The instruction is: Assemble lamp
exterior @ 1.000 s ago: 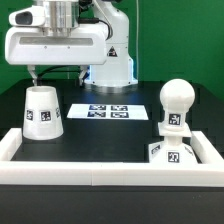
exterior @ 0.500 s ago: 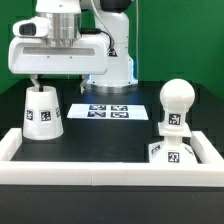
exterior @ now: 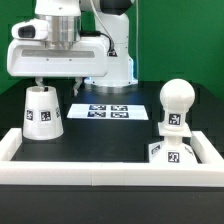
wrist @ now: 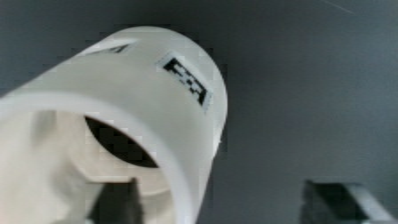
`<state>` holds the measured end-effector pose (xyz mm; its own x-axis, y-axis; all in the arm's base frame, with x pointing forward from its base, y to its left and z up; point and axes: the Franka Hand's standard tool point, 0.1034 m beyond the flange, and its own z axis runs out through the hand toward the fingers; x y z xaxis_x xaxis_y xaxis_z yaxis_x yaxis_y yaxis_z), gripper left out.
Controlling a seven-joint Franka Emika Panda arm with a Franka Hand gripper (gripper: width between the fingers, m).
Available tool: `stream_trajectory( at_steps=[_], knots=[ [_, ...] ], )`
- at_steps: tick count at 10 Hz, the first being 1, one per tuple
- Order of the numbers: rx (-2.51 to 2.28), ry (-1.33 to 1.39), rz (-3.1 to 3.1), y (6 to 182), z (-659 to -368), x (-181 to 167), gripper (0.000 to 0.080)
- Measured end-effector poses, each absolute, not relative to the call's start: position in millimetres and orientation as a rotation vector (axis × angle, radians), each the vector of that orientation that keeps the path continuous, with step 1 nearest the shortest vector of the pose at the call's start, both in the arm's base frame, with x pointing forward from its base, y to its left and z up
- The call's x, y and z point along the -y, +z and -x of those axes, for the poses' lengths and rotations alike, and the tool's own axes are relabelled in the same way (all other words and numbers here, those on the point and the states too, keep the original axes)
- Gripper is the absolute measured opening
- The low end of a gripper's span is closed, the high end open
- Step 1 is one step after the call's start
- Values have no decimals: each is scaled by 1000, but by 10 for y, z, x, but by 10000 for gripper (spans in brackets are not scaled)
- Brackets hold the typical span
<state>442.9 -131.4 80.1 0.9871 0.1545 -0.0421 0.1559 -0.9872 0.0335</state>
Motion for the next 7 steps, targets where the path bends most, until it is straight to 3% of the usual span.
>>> stream_trajectory(
  at_steps=[2,3,4,7],
  knots=[
    [-253,-68,-3093,772,-4432,1283,160],
    [-263,-65,-3092,776,-4451,1258,160],
    [-272,-62,-3091,779,-4467,1232,43],
    [-247,-69,-3100,812,-4493,1051,43]
  ],
)
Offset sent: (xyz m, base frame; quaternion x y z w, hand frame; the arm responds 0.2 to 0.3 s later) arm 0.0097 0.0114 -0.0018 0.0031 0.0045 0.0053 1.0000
